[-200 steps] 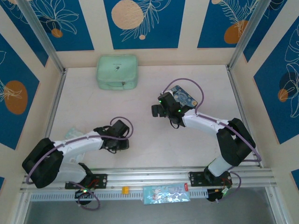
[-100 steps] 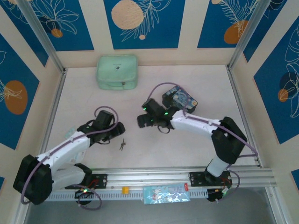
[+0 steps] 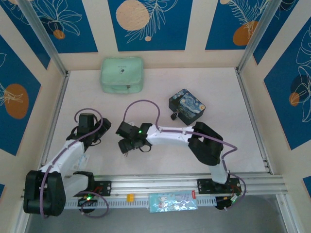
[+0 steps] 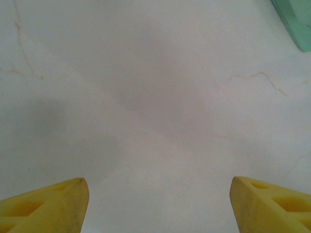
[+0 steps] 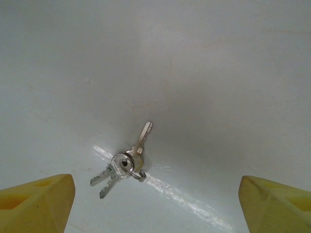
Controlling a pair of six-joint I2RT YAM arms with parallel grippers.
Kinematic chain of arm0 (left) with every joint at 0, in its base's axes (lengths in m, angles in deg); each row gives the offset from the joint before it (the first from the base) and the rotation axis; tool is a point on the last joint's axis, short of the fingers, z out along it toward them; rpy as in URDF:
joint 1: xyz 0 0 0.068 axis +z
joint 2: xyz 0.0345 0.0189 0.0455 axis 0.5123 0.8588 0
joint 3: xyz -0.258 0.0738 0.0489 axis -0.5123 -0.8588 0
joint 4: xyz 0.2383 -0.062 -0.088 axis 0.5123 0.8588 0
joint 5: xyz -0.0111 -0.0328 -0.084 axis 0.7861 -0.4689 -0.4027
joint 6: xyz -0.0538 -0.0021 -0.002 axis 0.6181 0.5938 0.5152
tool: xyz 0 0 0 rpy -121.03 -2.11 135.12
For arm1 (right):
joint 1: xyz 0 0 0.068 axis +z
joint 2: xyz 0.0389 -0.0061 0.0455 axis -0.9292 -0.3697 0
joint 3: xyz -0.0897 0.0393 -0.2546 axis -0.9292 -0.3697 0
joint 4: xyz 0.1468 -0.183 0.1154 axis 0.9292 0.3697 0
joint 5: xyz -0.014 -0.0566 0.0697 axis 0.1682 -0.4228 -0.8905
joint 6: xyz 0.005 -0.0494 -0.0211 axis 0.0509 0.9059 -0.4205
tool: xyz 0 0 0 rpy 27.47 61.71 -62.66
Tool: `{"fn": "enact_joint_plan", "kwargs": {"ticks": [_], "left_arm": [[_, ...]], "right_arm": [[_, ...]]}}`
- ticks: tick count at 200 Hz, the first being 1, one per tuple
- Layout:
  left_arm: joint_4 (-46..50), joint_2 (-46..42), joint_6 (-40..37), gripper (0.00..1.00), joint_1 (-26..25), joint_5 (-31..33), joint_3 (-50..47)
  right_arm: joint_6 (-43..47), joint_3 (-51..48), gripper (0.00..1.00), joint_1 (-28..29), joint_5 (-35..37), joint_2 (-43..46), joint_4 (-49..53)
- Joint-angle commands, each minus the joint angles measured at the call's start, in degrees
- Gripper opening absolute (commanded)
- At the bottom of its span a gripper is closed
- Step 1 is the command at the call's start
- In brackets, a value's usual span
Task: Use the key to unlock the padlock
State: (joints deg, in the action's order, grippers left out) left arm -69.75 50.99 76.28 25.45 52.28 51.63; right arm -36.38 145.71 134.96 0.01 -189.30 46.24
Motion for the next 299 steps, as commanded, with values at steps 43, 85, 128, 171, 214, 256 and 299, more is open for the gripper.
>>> {"fn": "enact_joint_plan", "kwargs": {"ticks": [43,85,128,171,214,256,299], "left_arm": [[-2.8,-3.7,1.8,0.76,0.5,-1.2,-2.5],[-3.4,-4.6,2.8,0.76,0.5,-1.3,-2.4],[-3.5,-3.5,2.8,0.76,0.4,-1.5,-1.2],[-5.2,-1.9,3.4,0.76,0.4,-2.5,-0.6],[-5.0,-1.7,3.1,0.76,0.4,-1.5,-0.3],[-4.7,-1.9,3.1,0.76,0.4,-0.9,-0.7],[-5.1,-2.7,3.4,0.76,0.4,-0.4,-1.2]], "right_arm": [[-0.9,5.2,0.77,1.0,0.7,-5.7,7.7],[-0.1,2.3,0.65,-0.1,1.3,-5.1,10.2],[4.5,-7.7,0.52,-3.1,3.8,1.8,8.3],[7.7,-9.4,0.51,-5.8,0.8,6.0,4.8],[5.5,-0.6,0.79,-0.6,-2.1,1.4,2.4],[0.6,8.4,0.76,1.2,-0.4,-6.5,7.1],[-1.2,9.8,0.63,1.6,2.7,-9.2,10.3]]}}
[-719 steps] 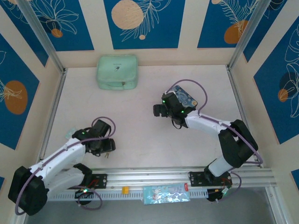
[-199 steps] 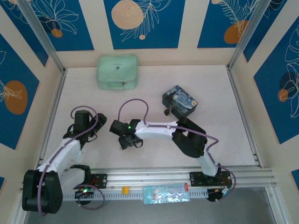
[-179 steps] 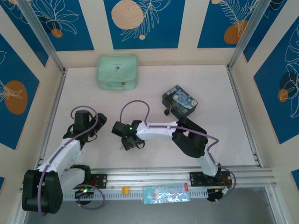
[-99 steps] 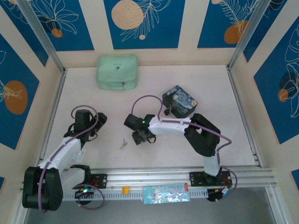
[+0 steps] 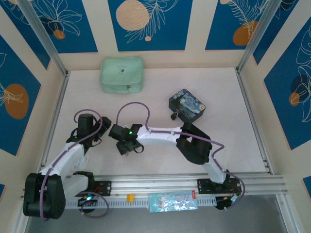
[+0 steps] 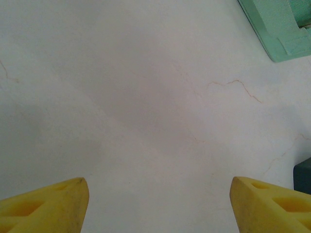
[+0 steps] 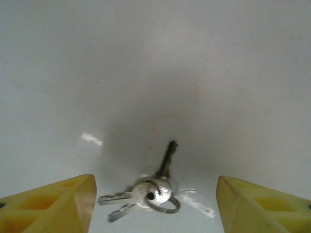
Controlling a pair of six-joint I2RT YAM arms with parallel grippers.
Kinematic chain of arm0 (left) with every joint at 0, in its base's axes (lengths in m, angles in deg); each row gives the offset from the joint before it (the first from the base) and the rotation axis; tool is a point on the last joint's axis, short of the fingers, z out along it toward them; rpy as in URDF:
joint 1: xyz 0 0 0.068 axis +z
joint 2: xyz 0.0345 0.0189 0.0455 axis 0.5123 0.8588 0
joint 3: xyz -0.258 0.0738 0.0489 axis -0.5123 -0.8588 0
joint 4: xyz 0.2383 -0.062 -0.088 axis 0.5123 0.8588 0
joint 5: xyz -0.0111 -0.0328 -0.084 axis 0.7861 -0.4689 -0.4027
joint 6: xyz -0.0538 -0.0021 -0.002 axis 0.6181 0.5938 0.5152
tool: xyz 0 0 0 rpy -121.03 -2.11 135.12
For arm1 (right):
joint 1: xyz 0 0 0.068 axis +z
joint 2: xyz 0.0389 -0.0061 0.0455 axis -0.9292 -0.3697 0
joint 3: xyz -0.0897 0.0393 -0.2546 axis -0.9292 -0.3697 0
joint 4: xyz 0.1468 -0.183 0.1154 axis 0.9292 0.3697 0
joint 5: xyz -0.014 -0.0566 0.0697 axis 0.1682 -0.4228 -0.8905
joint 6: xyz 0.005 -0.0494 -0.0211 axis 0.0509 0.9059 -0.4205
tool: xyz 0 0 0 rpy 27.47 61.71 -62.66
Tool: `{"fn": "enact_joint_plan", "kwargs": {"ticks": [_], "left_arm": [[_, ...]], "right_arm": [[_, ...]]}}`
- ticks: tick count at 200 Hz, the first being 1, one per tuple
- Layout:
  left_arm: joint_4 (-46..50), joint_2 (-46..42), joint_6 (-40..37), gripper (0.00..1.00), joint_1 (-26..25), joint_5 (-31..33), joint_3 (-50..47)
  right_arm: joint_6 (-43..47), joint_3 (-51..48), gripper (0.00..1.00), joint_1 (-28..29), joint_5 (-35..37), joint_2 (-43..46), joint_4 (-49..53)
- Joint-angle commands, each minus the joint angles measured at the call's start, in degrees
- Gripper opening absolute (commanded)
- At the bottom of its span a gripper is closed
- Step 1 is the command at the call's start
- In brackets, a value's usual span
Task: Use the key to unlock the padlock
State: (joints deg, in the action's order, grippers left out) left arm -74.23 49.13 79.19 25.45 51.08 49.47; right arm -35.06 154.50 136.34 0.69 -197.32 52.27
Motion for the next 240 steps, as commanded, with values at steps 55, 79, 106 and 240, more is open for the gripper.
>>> {"fn": "enact_joint_plan", "kwargs": {"ticks": [55,79,106,240], "left_arm": [[0.1,-1.8,0.3,0.76,0.4,0.8,1.4],[0.5,-2.3,0.3,0.76,0.4,0.8,1.2],[-0.3,-2.4,1.3,0.76,0.2,0.2,0.8],[-16.2,1.9,6.4,0.71,-18.8,-8.7,-2.3]], "right_arm": [[-2.4,-2.0,0.42,-0.9,3.5,-0.6,7.8],[-2.4,-8.2,0.31,-2.4,1.3,2.6,5.7],[-0.1,-14.2,0.19,-4.8,-1.9,5.9,0.1],[20.4,-30.7,0.0,-21.5,-24.4,21.0,-20.5]]}}
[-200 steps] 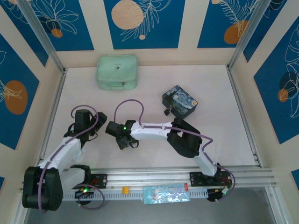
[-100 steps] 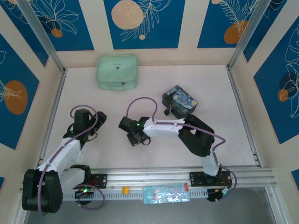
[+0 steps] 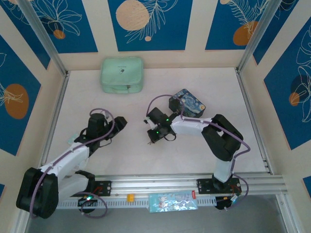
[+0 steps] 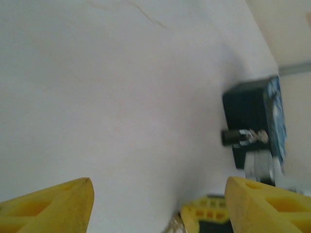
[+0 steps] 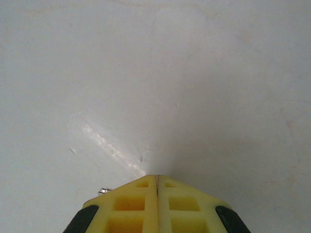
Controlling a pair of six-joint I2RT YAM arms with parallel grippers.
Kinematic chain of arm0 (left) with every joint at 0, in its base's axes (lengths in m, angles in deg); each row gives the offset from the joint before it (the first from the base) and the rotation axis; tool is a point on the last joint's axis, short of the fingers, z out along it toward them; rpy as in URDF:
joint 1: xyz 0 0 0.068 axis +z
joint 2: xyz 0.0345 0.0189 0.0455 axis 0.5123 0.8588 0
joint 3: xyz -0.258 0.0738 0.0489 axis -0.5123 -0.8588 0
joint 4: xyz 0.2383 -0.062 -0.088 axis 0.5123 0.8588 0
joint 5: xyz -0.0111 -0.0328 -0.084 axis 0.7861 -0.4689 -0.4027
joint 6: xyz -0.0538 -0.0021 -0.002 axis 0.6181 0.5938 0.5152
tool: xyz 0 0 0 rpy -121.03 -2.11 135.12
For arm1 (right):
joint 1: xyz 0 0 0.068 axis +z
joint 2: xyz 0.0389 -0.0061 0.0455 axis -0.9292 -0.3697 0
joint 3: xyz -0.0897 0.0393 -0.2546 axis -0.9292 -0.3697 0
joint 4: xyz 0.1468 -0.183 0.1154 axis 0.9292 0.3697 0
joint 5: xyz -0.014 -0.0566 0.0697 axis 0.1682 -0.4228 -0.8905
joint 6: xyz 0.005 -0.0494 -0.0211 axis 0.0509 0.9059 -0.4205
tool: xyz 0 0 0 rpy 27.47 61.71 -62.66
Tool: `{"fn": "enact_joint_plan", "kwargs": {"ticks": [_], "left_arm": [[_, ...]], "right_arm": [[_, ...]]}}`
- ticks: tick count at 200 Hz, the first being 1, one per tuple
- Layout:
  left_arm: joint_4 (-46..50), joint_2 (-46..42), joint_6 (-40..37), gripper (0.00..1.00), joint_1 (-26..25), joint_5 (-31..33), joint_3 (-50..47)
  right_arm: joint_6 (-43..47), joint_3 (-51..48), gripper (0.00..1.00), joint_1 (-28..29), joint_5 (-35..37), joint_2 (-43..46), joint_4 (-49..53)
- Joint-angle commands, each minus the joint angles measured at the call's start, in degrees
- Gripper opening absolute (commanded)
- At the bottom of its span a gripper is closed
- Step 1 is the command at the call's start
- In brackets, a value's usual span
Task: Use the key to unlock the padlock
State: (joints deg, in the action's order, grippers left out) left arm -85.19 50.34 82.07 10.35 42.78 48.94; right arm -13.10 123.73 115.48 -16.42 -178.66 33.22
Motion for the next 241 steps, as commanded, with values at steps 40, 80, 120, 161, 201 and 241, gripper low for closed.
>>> {"fn": "enact_joint_plan", "kwargs": {"ticks": [40,80,120,161,201,241], "left_arm": [[-12.4,3.0,6.2,0.7,-5.8,2.0,-3.5],[-17.6,8.0,9.2,0.71,-8.2,1.8,-2.2],[-18.7,10.0,9.6,0.72,-8.6,3.0,-1.5],[-15.0,9.1,7.6,0.73,-8.7,4.4,0.3],[-14.2,9.5,7.1,0.73,-8.6,5.1,1.3],[-13.3,8.8,7.1,0.74,-8.6,5.4,1.3]], "right_arm": [[-13.2,-1.1,0.0,-2.3,-10.3,4.3,-1.3],[-23.0,-2.2,0.0,-3.5,-10.8,6.4,-1.8],[-27.5,-5.9,0.0,-3.8,-5.5,7.9,-1.1],[-24.1,-6.2,0.44,1.2,7.9,8.8,8.4],[-20.4,-3.0,0.56,4.0,15.8,7.9,12.6],[-20.6,-1.2,0.53,5.2,16.8,3.9,13.7]]}}
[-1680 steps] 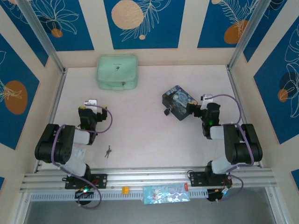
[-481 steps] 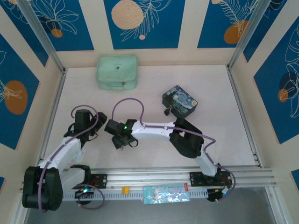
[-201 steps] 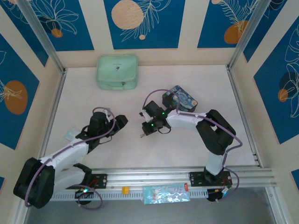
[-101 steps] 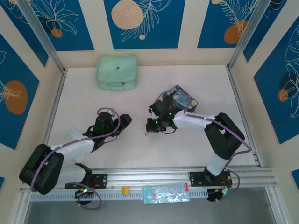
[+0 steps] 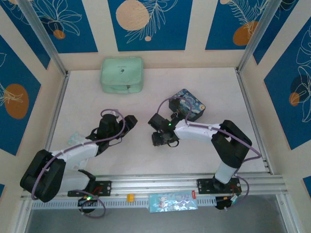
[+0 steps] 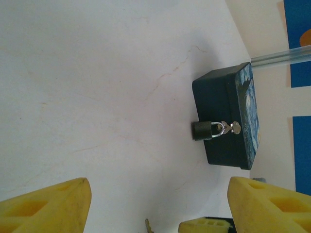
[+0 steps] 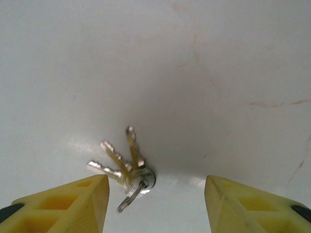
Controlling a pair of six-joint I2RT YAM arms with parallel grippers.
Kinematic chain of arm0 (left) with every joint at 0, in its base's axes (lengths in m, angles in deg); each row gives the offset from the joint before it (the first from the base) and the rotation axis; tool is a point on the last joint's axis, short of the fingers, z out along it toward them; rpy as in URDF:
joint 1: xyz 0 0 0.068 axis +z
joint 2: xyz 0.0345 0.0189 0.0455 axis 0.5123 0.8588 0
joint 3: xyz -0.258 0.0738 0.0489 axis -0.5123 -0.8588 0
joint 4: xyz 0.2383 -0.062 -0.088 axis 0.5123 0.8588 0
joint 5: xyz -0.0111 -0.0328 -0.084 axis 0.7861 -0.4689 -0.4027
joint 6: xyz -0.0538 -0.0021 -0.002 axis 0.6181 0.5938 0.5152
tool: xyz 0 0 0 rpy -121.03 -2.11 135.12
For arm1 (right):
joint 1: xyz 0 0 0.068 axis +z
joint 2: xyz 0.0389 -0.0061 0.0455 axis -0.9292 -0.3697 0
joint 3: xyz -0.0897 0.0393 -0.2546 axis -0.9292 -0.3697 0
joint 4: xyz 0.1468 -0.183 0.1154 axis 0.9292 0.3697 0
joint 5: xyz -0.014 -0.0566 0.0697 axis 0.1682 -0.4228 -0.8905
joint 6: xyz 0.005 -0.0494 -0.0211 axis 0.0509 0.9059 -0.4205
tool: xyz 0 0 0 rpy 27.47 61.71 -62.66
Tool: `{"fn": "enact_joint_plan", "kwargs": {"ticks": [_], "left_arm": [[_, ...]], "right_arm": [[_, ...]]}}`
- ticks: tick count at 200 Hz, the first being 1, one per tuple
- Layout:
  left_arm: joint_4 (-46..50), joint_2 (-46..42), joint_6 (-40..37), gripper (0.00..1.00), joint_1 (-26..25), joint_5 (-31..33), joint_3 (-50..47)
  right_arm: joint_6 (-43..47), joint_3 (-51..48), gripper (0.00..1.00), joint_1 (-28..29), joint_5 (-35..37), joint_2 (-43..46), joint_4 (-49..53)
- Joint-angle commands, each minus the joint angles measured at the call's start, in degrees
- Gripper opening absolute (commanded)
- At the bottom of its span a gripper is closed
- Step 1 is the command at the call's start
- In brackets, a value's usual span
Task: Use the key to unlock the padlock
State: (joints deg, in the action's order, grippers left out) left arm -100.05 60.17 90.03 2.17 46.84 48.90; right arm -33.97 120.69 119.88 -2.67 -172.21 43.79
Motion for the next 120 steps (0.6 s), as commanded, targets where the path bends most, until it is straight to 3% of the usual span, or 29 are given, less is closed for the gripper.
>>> {"fn": "enact_joint_plan", "kwargs": {"ticks": [1,57,86,120], "left_arm": [[1.6,-1.2,-0.8,0.74,-0.4,1.3,1.3],[4.0,-3.9,-1.2,0.74,-0.4,3.6,0.7],[4.8,-5.0,-1.3,0.74,-0.5,4.6,0.3],[5.7,-6.3,-1.4,0.75,-0.4,5.5,-0.1]], "right_arm": [[0.2,1.9,0.53,0.8,3.1,-2.7,3.2],[-3.6,5.1,0.47,2.6,3.8,-8.7,6.1],[-4.9,5.5,0.3,3.4,3.6,-12.1,8.8],[-5.5,3.3,0.2,2.9,1.7,-12.4,7.0]]}}
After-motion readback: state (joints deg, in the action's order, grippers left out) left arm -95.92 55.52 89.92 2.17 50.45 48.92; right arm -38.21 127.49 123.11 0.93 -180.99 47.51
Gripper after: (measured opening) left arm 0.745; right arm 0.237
